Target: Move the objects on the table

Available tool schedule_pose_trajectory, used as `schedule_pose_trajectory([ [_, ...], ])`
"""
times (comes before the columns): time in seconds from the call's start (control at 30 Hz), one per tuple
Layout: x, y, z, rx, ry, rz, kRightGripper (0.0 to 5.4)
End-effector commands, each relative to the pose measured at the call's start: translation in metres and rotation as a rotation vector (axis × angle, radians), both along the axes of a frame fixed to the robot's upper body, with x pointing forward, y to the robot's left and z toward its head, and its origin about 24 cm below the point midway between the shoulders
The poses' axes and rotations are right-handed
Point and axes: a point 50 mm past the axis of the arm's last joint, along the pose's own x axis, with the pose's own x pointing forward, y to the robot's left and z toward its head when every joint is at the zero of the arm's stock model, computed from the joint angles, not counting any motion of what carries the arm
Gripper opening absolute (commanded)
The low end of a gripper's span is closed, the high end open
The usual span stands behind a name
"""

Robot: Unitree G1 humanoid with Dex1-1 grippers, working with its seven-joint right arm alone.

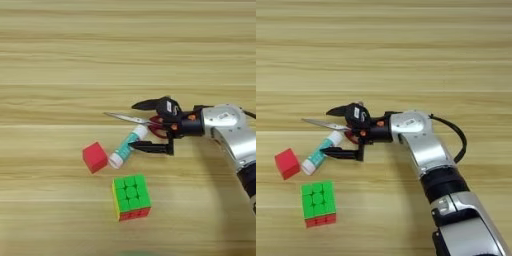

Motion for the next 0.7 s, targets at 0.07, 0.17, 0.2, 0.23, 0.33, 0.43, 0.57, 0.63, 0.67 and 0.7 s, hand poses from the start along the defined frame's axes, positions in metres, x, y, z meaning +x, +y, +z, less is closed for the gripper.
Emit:
schedule_pose_trajectory([
  [0.07, 0.023, -0.005, 0.03, -0.03, -0.077, 0.056, 5.39],
  [0.17, 0.026, -0.008, 0.029, -0.076, -0.058, 0.097, 5.39],
  [0.2, 0.028, -0.008, 0.029, -0.085, -0.054, 0.106, 5.39],
  [0.23, 0.03, -0.007, 0.029, -0.089, -0.053, 0.112, 5.39],
  [0.33, 0.034, -0.001, 0.028, -0.105, -0.076, 0.124, 5.39],
  [0.43, 0.034, 0.007, 0.022, -0.111, -0.088, 0.142, 5.39],
  [0.57, 0.03, 0.012, 0.009, -0.147, -0.087, 0.163, 5.39],
  [0.63, 0.026, 0.012, 0.001, -0.169, -0.075, 0.174, 5.39],
  [0.67, 0.025, 0.012, -0.003, -0.178, -0.067, 0.179, 5.39],
  [0.7, 0.024, 0.011, -0.006, -0.185, -0.062, 0.181, 5.39],
])
